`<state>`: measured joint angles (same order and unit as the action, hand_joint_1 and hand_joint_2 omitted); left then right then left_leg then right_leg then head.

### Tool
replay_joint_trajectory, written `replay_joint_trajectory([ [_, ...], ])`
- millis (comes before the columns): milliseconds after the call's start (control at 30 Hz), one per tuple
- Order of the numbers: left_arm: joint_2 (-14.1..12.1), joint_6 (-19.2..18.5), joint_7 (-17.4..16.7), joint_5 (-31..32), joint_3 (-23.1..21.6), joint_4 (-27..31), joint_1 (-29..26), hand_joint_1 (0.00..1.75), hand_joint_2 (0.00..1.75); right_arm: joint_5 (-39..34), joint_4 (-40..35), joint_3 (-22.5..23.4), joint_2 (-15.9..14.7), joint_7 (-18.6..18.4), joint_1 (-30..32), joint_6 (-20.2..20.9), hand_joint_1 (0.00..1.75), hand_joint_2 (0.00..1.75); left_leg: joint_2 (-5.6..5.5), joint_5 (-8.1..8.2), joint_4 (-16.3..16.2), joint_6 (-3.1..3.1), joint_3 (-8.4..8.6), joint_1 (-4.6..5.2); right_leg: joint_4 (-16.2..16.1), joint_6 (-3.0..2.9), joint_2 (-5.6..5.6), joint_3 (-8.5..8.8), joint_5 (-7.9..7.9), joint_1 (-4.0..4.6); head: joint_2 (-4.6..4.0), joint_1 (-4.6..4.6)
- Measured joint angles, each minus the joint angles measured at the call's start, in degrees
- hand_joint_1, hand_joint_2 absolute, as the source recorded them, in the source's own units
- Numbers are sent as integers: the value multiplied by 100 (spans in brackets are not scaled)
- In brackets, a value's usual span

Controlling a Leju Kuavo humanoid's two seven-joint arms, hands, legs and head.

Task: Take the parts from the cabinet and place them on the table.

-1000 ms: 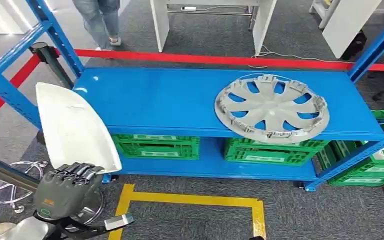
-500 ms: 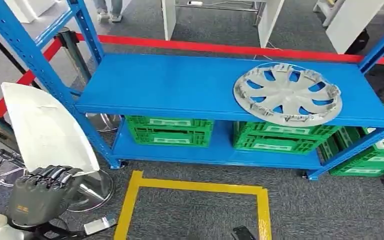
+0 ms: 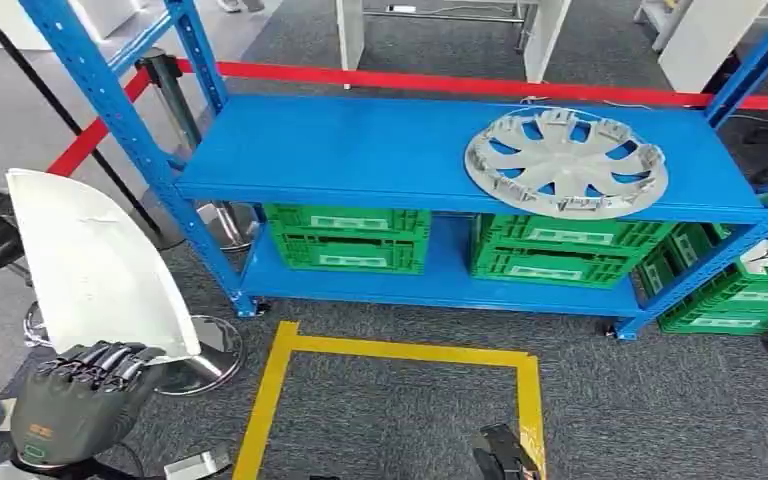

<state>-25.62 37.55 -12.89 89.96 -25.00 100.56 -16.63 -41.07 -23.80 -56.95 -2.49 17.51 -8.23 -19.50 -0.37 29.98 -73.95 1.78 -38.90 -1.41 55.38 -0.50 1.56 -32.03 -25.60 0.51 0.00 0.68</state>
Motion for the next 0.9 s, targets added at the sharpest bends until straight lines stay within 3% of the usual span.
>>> replay_joint_trajectory([
  [33,22,-2,2,0,-7,2,7,175,175,-33,17,107,-24,-2,-13,-125,0,0,3,-174,340,31,289,-26,55,40,13,-108,41,-28,0,2],
  [67,44,-2,4,2,-24,0,26,175,175,-91,48,227,-70,-6,-36,-232,0,0,13,-234,888,69,696,-54,128,84,15,-208,71,-61,0,2],
  [100,66,-2,4,2,-53,0,74,175,175,-142,77,334,-132,-9,-58,-306,0,0,11,20,1370,107,980,-55,185,123,25,-296,94,-62,0,18],
  [133,72,-2,6,2,-77,-2,122,175,175,-175,107,448,-182,-9,-78,-367,0,0,-27,80,1604,3,1087,13,249,172,36,-366,130,-58,0,33],
  [167,94,0,4,2,-105,-11,156,175,175,-205,151,603,-237,-4,-85,-435,0,0,-3,46,1546,-89,1017,29,242,215,30,-376,188,-59,0,9],
  [233,105,11,-9,0,-199,-33,224,175,175,-238,249,850,-355,-2,-71,-502,0,0,-5,-14,1548,-213,943,77,200,300,32,-403,293,-107,0,22],
  [267,131,17,-16,0,-240,-48,254,175,175,-247,301,956,-411,2,-55,-539,0,0,14,-91,1593,-313,898,58,210,333,9,-443,280,-130,0,20],
  [333,160,37,-29,2,-315,-72,333,175,175,-251,363,1117,-486,11,-26,-561,0,0,29,-208,1589,-420,764,62,638,377,-102,-659,-299,-130,0,7],
  [400,194,50,-37,2,-358,-109,359,175,175,-253,422,1246,-569,13,-25,-574,0,0,29,-332,1578,-448,587,89,1613,393,-138,-930,-883,-126,0,-7],
  [433,205,52,-40,2,-374,-127,372,175,175,-253,444,1285,-586,15,-18,-583,0,0,29,-388,1576,-452,507,105,1932,389,-138,-981,-1003,-123,0,-13],
  [467,223,61,-42,2,-398,-151,381,175,175,-251,468,1328,-612,22,-9,-618,0,0,29,-446,1576,-450,430,114,2007,376,-141,-926,-968,-116,0,-7],
  [500,236,70,-50,2,-431,-166,398,175,175,-245,483,1375,-619,33,5,-638,0,0,28,-502,1573,-446,352,119,1845,356,-141,-736,-818,-107,0,-9],
  [567,260,76,-90,2,-496,-201,423,175,175,-190,494,1479,-660,52,22,-655,0,0,19,-595,1570,-430,253,127,876,301,-149,-24,-433,-97,0,-9],
  [600,282,83,-103,4,-514,-216,440,175,175,-126,498,1523,-678,52,20,-657,0,0,19,-636,1569,-411,226,130,331,263,-162,334,-420,-85,0,-9],
  [633,297,94,-116,2,-538,-230,471,175,175,-56,518,1556,-709,44,18,-644,0,0,23,-682,1563,-375,183,155,50,257,-176,554,-514,-56,0,-4],
  [700,328,118,-164,2,-625,-269,532,175,175,129,544,1604,-724,-22,51,-607,0,0,25,-796,1595,-318,150,124,-21,255,-173,514,-505,-37,0,-4],
  [733,345,127,-186,2,-647,-288,538,175,175,248,568,1643,-735,-70,80,-570,0,0,24,-843,1626,-278,156,118,-15,230,-170,502,-473,-22,2,-7],
  [767,350,135,-204,2,-658,-304,544,175,175,346,575,1683,-732,-92,112,-537,0,0,10,-875,1642,-234,151,149,-79,166,-145,411,-379,-54,0,-7],
  [800,354,138,-210,4,-671,-321,549,175,175,429,577,1709,-730,-118,108,-500,0,0,14,-712,1582,-213,99,130,-104,131,-112,430,-320,-80,0,7],
  [833,356,138,-210,2,-686,-332,570,175,175,512,579,1722,-728,-148,111,-474,0,0,17,-384,1332,-194,32,125,-102,57,-112,374,-268,-80,0,28],
  [867,365,140,-210,0,-708,-352,590,175,175,596,581,1737,-728,-194,123,-419,0,0,19,-16,896,-168,-72,108,-82,44,-103,303,-207,-77,0,44],
  [900,374,140,-210,-7,-732,-378,603,175,175,652,586,1755,-722,-219,138,-395,0,0,19,247,436,-147,-170,99,-53,36,-92,234,-164,-67,0,35],
])
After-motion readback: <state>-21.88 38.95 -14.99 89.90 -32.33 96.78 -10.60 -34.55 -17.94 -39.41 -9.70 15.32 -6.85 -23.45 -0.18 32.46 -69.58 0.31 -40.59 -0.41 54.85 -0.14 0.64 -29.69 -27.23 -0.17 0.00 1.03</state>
